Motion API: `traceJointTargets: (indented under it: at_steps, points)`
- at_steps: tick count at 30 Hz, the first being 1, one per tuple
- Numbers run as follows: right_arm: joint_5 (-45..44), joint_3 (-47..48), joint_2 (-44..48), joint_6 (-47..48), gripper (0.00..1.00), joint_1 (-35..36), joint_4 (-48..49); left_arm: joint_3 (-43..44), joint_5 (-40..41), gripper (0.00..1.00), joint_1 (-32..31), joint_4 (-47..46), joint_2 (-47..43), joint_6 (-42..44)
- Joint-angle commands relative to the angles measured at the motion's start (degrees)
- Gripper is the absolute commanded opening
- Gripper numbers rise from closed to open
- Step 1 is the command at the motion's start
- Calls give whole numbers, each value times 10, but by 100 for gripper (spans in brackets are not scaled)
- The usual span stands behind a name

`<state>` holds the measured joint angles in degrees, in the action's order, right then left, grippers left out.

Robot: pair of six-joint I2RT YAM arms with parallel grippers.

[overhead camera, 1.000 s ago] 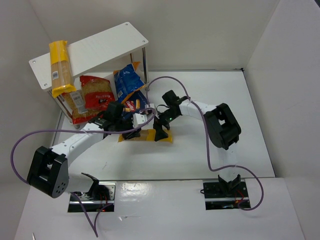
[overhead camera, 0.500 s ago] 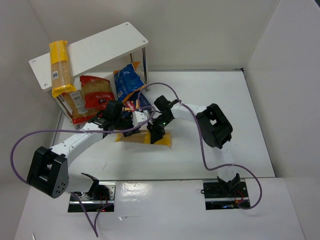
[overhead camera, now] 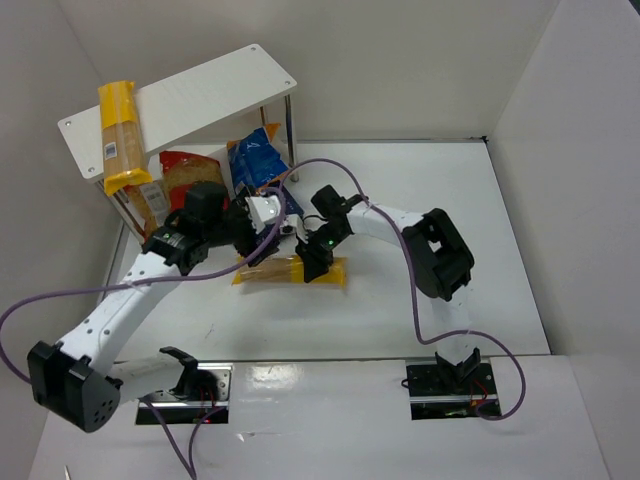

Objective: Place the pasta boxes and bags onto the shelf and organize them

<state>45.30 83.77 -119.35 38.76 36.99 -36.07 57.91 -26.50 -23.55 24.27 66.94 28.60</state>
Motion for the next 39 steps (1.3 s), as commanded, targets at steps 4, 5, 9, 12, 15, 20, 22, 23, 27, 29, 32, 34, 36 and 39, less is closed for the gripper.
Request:
traceJointTargets:
  at_steps: [4, 5, 9, 12, 15, 20, 22, 23, 27, 29, 32, 34, 36, 39]
  points:
    - [117, 9, 103, 18, 0, -14, -23, 40, 193, 100, 5, 39, -116, -85]
    - [122, 15, 109, 18, 0, -14, -29, 34, 246, 100, 5, 39, -146, -97]
    - [108, 21, 155, 18, 0, -14, -41, -13, 323, 100, 30, 54, -214, -125]
    - [86, 21, 196, -4, 0, -14, -28, -50, 328, 100, 49, 65, -255, -140]
    - [62, 28, 230, -38, 0, -14, -8, -65, 316, 100, 76, 58, -276, -146]
    - [-6, 57, 267, -90, 0, -14, 29, -74, 260, 100, 112, 47, -267, -168]
    - [-27, 70, 267, -113, 0, -14, 37, -82, 265, 100, 112, 34, -260, -173]
    - [-36, 87, 267, -120, 0, -14, 37, -83, 265, 100, 119, 34, -254, -173]
    - [-92, 142, 245, -149, 0, -14, 32, -95, 248, 100, 137, 29, -254, -173]
    - [-119, 196, 233, -158, 0, -14, 10, -103, 229, 100, 145, 29, -254, -168]
    - [-164, 275, 207, -165, 0, -14, -21, -103, 223, 100, 161, 36, -254, -163]
    - [-171, 336, 181, -177, 0, -20, -36, -103, 217, 100, 167, 36, -254, -163]
    - [-177, 377, 151, -184, 0, -20, -60, -103, 211, 100, 173, 36, -254, -158]
    - [-188, 471, 101, -189, 0, -20, -97, -108, 205, 100, 178, 36, -254, -152]
